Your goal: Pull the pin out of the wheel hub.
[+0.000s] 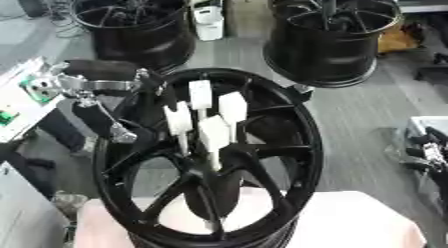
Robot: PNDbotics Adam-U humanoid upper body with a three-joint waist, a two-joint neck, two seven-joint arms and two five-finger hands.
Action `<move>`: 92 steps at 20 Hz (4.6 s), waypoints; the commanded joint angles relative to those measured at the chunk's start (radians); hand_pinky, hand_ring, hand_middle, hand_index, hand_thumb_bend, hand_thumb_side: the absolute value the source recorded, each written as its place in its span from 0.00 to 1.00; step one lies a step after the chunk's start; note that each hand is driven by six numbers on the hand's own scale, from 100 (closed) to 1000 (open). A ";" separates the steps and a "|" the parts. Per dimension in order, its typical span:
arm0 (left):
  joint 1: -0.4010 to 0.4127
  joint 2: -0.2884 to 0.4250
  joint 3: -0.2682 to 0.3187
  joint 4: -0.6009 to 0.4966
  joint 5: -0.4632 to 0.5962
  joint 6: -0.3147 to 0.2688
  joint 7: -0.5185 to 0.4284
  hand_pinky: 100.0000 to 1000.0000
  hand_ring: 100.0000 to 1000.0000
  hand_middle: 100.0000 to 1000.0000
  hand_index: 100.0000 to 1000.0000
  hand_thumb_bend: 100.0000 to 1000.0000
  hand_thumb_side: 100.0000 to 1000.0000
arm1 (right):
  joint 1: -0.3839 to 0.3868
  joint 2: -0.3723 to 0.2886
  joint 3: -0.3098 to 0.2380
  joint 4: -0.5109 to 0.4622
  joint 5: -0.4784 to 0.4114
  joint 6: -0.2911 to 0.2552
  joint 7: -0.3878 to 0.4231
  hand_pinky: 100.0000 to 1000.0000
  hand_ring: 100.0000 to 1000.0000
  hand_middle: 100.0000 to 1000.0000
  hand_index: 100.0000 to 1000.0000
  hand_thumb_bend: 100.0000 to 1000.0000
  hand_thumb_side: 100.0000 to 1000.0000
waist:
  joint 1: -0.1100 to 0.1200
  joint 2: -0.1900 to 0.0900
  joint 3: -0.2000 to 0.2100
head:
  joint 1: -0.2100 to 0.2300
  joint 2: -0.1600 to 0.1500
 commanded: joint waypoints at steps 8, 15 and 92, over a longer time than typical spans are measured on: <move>-0.042 -0.028 0.026 0.063 -0.120 -0.302 -0.233 0.47 0.41 0.75 0.80 0.15 0.00 | -0.005 -0.019 -0.001 -0.009 0.006 -0.002 0.004 0.64 0.73 0.74 0.91 0.00 0.70 | 0.001 -0.017 -0.005 | 0.006 0.006; -0.051 -0.059 0.016 0.107 -0.146 -0.334 -0.233 0.49 0.42 0.75 0.79 0.15 0.00 | -0.005 -0.018 0.001 -0.008 0.005 -0.002 0.006 0.64 0.73 0.74 0.91 0.00 0.70 | 0.001 -0.016 -0.010 | 0.010 0.006; 0.171 -0.012 0.561 0.592 -0.281 0.052 0.201 0.43 0.44 0.81 0.85 0.84 0.34 | 0.003 -0.002 -0.017 -0.003 -0.001 0.000 -0.009 0.64 0.72 0.74 0.91 0.00 0.70 | -0.030 -0.009 0.019 | -0.011 -0.008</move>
